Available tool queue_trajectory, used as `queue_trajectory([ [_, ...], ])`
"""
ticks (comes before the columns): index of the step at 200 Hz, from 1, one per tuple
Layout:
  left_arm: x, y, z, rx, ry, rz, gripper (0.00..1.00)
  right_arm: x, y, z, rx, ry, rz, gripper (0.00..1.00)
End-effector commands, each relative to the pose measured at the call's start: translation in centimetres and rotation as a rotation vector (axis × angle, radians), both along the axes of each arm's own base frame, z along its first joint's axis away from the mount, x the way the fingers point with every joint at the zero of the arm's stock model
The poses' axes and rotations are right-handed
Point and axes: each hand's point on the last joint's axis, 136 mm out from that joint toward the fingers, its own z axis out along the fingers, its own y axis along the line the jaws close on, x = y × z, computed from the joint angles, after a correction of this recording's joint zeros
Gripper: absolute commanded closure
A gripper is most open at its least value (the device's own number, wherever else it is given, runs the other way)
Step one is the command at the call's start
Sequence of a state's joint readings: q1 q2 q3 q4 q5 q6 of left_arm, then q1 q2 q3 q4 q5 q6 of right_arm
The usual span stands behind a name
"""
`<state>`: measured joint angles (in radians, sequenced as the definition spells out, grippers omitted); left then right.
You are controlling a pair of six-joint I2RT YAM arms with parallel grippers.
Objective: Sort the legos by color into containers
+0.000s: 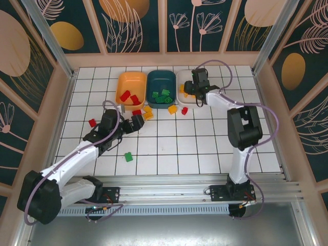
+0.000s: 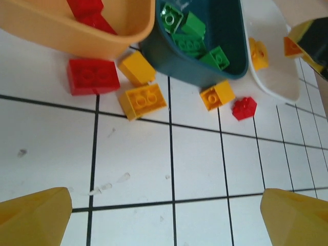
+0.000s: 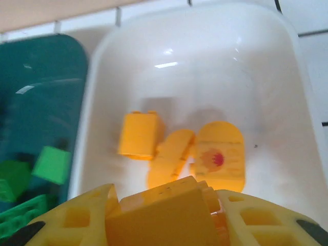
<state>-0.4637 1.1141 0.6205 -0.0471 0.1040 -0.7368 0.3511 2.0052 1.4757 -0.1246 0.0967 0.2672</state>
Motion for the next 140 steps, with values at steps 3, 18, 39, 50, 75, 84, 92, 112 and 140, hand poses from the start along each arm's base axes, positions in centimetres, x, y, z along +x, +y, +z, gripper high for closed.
queue_trajectory([
  [3,-0.1,-1.1,0.8,-0.052,-0.02,-0.041,0.04,0.4,-0.8,-0.5,-0.032,0.048,-0.032,0.49],
  [18,-0.1,-1.0,0.7,-0.043,-0.02,-0.041,0.03,0.5,-1.1,1.2,-0.04,0.013,-0.043,0.39],
  [39,0.0,-0.7,0.7,-0.029,-0.024,-0.031,0.02,-0.6,-1.4,4.9,-0.032,-0.064,-0.058,0.32],
  [50,0.2,-0.3,0.8,-0.02,-0.029,-0.007,0.01,-1.8,-1.4,6.5,-0.037,-0.105,-0.069,0.3],
  [75,0.6,1.8,1.3,0.016,-0.054,0.109,0.01,-5.9,-0.9,6.9,-0.031,-0.114,-0.102,0.29],
  [84,0.7,2.7,1.6,0.033,-0.066,0.157,0.01,-7.6,-0.6,5.9,-0.006,-0.09,-0.125,0.29],
  [92,0.7,3.6,1.7,0.047,-0.074,0.197,0.01,-9.2,-0.2,4.7,0.016,-0.065,-0.155,0.29],
  [112,0.7,4.2,2.0,0.057,-0.087,0.227,0.02,-12.3,0.8,2.0,0.075,-0.023,-0.21,0.29],
  [140,0.7,3.9,1.6,0.057,-0.067,0.218,0.02,-13.3,1.7,-0.8,0.152,0.036,-0.249,0.29],
])
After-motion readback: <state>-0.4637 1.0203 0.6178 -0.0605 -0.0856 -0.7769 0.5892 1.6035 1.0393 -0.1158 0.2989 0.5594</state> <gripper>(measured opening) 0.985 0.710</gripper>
